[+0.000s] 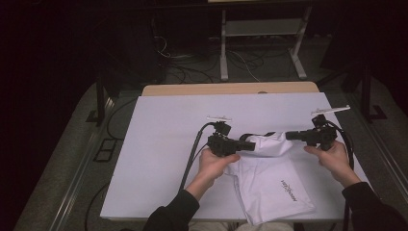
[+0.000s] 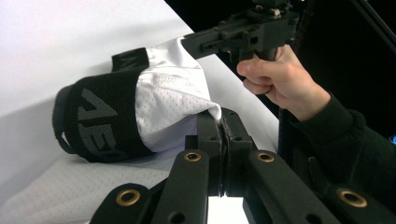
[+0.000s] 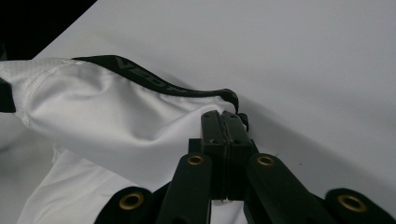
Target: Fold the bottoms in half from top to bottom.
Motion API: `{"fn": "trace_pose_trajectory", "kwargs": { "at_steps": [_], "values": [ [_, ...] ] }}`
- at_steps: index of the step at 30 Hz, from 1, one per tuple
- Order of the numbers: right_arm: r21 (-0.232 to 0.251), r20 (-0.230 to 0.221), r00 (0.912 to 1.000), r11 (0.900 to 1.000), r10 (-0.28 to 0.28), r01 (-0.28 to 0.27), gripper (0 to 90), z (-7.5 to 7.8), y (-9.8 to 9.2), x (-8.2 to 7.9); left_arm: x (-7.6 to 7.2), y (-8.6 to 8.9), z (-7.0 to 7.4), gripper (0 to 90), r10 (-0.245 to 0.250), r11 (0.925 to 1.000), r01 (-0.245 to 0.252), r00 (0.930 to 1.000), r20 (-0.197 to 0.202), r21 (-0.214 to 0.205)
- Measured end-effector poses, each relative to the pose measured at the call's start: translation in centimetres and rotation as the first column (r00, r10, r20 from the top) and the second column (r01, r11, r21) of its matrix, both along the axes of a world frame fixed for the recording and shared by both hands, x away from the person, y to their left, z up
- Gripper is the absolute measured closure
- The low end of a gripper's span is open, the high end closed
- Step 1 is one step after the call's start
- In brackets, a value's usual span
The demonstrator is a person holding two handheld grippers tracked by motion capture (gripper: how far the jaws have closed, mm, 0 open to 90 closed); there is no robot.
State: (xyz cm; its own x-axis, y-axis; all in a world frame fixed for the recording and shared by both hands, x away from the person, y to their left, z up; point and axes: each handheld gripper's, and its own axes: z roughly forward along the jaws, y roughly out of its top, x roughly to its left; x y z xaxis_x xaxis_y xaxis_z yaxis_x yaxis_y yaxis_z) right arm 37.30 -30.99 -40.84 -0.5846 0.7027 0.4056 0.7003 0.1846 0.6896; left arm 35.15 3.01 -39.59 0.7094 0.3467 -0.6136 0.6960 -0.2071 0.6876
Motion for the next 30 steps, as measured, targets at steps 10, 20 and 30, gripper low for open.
{"fn": "trace_pose_trajectory", "kwargs": {
  "at_steps": [10, 20, 30],
  "values": [
    [-0.012, -0.02, 0.9997, 0.9998, 0.016, -0.016, 88.5, -0.5, -0.5, -0.7, -1.6, -0.5, -1.6, 87.7, -0.037, 0.9993, 0.037, 0.9987, -0.036, -0.012],
    [-0.022, -0.047, 0.9983, 0.9991, 0.035, -0.036, 88.4, -1.0, -0.7, -1.7, -2.9, -1.1, -3.1, 87.7, -0.071, 0.9975, 0.07, 0.996, -0.055, -0.008],
    [-0.02, -0.077, 0.9956, 0.9983, 0.053, -0.054, 88.3, -1.7, -1.2, -3.0, -3.9, -1.2, -4.1, 87.7, -0.082, 0.9966, 0.082, 0.9941, -0.07, -0.008]
  ]
}}
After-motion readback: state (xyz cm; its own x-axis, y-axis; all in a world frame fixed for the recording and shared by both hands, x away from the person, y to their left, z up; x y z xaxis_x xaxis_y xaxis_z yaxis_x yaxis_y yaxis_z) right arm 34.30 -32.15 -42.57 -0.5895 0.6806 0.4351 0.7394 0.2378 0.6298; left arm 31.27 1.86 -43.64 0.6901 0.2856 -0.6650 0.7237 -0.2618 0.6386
